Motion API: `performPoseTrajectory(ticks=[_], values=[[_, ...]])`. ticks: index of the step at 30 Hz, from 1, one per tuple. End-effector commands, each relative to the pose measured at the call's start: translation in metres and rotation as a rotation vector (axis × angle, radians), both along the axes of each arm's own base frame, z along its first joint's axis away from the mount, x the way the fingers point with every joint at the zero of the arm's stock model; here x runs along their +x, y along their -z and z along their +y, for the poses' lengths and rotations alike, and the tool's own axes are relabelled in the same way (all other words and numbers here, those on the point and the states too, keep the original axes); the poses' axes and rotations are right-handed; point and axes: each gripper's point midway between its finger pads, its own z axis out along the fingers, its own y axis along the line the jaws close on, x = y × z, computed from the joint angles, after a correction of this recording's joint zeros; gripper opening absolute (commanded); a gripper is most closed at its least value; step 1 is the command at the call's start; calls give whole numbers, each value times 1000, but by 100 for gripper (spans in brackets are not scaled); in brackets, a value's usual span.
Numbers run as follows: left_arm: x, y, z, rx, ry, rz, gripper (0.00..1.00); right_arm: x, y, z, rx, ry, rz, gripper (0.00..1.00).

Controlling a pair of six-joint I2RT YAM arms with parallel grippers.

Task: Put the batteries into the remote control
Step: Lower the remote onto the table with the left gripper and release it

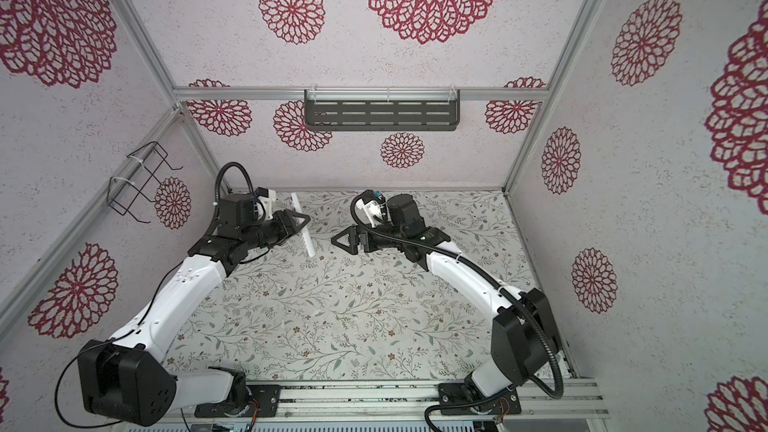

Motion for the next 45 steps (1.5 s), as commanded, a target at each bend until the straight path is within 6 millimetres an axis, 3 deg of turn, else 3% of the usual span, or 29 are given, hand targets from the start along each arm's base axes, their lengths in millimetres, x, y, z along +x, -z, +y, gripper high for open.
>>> performPoseTrajectory(ticks=[1, 7, 13, 20, 22, 26, 29, 34, 39, 43, 44, 45], values=[[-13, 54, 13, 211, -32, 176, 4, 8, 15, -34, -230, 90, -83, 99], [-22, 99, -8, 462, 41, 346, 3, 21, 20, -60, -317, 234, -134, 99], [-23, 150, -34, 527, 92, 454, 4, 22, 32, -76, -340, 317, -123, 99], [-29, 189, -59, 591, 151, 537, 6, 20, 34, -87, -351, 350, -127, 99], [-33, 204, -61, 620, 155, 575, 9, 19, 35, -89, -347, 352, -127, 99], [-39, 215, -65, 638, 150, 599, 16, 19, 28, -93, -330, 353, -157, 99], [-47, 224, -69, 642, 137, 617, 28, 19, 20, -99, -305, 364, -180, 99], [-51, 228, -74, 621, 93, 615, 53, 21, 9, -111, -283, 397, -200, 99], [-47, 217, -82, 623, 61, 576, 77, 23, -23, -122, -241, 452, -261, 99], [-50, 201, -80, 640, 51, 550, 95, 21, -32, -138, -262, 514, -285, 99], [-48, 182, -79, 625, 46, 507, 100, 19, -34, -144, -271, 540, -292, 99], [-48, 172, -76, 627, 45, 481, 98, 18, -33, -151, -279, 566, -296, 99]])
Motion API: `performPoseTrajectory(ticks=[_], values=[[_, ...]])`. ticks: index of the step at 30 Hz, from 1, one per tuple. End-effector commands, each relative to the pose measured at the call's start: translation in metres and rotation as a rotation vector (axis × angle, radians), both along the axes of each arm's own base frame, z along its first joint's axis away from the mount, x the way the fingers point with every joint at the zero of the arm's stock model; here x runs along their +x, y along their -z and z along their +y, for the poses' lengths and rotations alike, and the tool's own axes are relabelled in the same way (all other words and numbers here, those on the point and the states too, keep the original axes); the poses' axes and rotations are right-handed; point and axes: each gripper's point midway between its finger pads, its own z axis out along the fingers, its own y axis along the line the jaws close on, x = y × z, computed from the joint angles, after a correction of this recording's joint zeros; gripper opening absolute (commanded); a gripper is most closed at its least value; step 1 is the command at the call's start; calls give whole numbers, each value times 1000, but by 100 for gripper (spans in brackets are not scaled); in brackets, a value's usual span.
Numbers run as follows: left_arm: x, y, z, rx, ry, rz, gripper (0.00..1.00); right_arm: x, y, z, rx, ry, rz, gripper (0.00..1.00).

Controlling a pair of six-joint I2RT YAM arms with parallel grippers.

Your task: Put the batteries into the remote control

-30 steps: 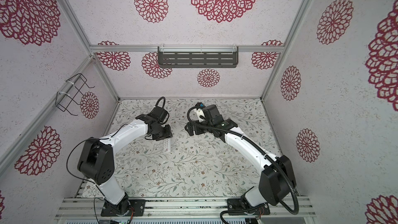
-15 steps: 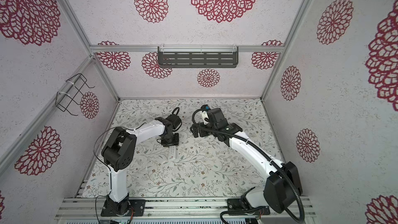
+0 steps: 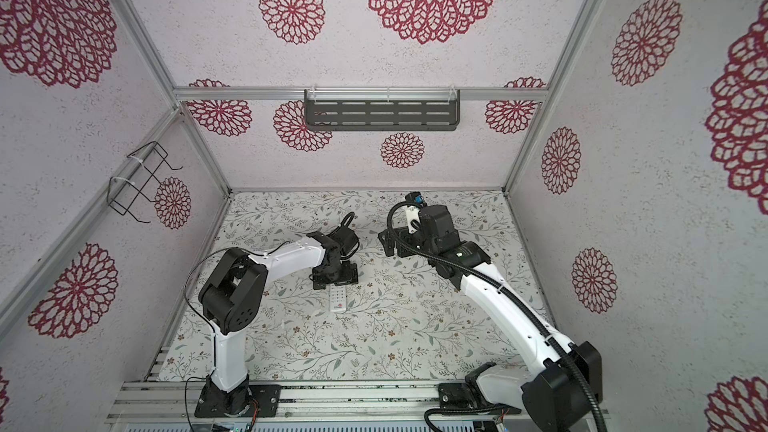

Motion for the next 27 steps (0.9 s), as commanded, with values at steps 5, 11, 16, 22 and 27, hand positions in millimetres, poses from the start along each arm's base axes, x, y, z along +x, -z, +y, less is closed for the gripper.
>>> performPoseTrajectory(ticks=[5, 11, 16, 22, 27], values=[[11, -104, 28, -37, 20, -298, 98, -3, -18, -53, -43, 221, -132, 99], [24, -147, 107, -85, -99, -499, 97, 3, 15, -103, -85, 444, -152, 99], [41, -173, 183, -22, -218, -651, 97, 6, 56, -156, -119, 671, -107, 99], [46, -166, 267, 285, -344, -763, 97, -5, 93, -208, -155, 900, -189, 99], [39, -143, 305, 393, -416, -801, 97, -3, 97, -199, -175, 752, -430, 99]])
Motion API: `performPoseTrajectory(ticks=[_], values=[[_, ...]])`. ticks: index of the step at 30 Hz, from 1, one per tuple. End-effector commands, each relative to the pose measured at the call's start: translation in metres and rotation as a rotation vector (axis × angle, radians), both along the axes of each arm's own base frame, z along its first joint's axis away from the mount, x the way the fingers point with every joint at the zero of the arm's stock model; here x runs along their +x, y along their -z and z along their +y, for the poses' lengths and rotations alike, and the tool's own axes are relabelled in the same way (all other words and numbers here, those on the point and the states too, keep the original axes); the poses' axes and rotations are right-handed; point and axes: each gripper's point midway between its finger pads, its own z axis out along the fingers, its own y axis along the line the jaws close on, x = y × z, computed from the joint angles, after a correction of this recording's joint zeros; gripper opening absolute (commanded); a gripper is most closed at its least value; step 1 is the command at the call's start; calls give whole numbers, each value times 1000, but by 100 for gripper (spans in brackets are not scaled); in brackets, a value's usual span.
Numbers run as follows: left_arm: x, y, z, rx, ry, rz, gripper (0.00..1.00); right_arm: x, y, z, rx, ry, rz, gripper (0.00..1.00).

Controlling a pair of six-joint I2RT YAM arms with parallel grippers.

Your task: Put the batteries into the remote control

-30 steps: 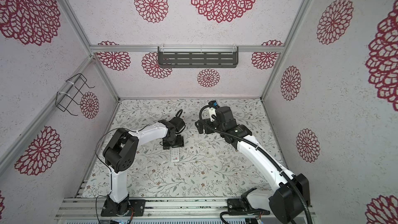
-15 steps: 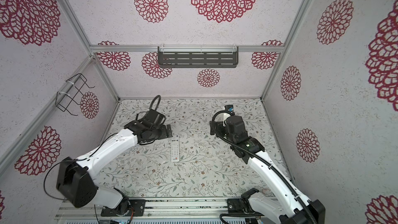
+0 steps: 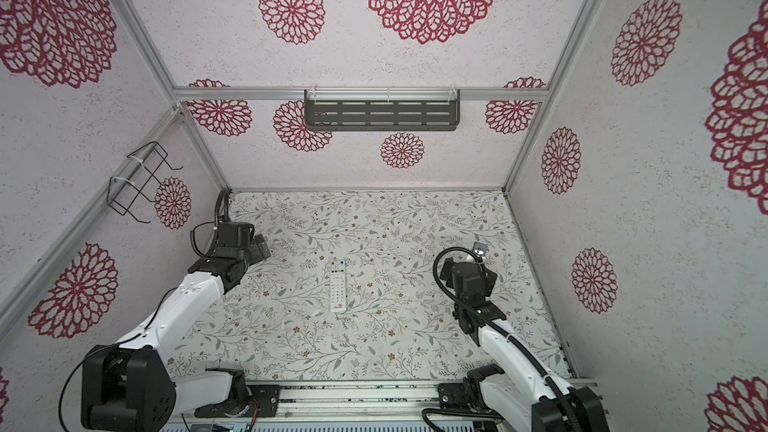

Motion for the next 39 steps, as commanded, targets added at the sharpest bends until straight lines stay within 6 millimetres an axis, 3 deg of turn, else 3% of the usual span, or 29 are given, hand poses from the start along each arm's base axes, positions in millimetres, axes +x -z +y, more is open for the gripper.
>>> performPoseTrajectory(ticks=[1, 4, 8, 10, 15, 22, 33, 39], values=[[12, -11, 27, 91, -49, -128, 97, 17, -48, 0, -69, -35, -255, 99], [25, -7, 28, 74, 20, -195, 97, 36, -39, -6, -83, -19, -192, 99], [49, -6, 29, 133, 86, -279, 97, 66, -37, 3, -111, -120, -199, 99], [54, 4, 39, 181, 47, -209, 97, 77, -31, -2, -121, -105, -177, 99], [55, 7, 49, 200, 57, -274, 97, 95, -31, -4, -115, -123, -165, 99], [42, 27, 41, 167, 126, -400, 97, 101, -31, -1, -124, -155, -161, 99], [42, 28, 39, 177, 138, -424, 98, 87, -24, -8, -99, -136, -121, 99], [42, 28, 39, 177, 138, -425, 97, 97, -19, -11, -119, -120, -70, 99]])
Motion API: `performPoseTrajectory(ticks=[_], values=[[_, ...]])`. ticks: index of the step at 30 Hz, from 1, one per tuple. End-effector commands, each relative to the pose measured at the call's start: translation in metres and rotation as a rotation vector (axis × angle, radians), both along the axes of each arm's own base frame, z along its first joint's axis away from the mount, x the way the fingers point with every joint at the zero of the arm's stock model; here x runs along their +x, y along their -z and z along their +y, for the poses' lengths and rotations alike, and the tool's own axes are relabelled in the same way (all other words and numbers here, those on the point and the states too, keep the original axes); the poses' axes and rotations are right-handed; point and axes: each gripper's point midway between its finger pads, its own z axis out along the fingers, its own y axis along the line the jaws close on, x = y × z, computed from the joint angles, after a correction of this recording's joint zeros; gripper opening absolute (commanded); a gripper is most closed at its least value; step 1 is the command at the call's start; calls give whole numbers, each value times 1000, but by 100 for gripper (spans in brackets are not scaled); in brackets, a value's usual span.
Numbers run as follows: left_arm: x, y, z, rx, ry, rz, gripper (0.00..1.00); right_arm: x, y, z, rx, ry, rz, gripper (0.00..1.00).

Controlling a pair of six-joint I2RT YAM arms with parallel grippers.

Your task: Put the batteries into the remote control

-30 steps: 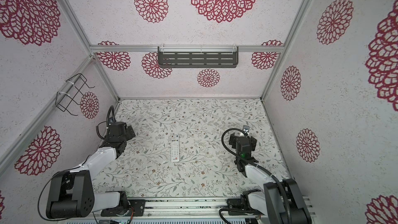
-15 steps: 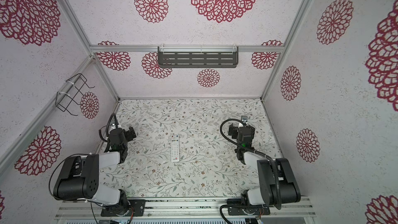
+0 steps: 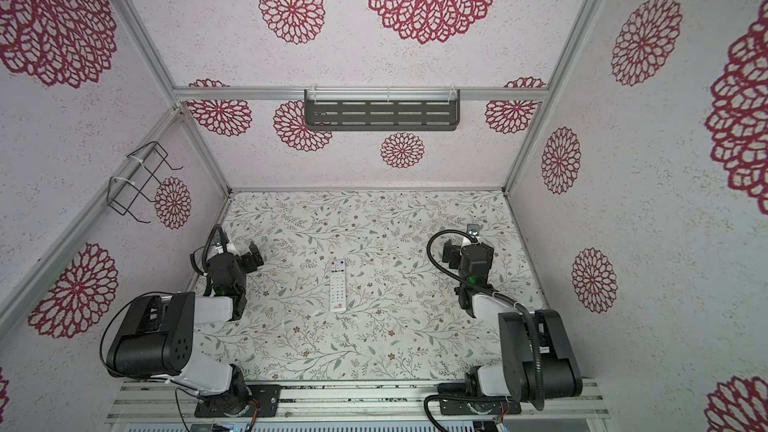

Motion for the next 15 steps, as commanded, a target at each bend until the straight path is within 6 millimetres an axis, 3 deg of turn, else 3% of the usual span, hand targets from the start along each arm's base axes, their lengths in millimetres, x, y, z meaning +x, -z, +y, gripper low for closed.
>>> performPoseTrajectory(ticks=[1, 5, 9, 15], values=[[3, -10, 1, 22, 10, -31, 97, 12, -12, -5, -15, 29, -4, 99], [3, -10, 1, 23, 10, -31, 97, 18, -23, -6, -36, 14, -71, 99], [3, -10, 1, 23, 9, -31, 97, 25, -19, -7, -29, 0, -40, 99], [3, -10, 1, 23, 10, -32, 97, 15, -14, -13, -34, 29, -13, 99]])
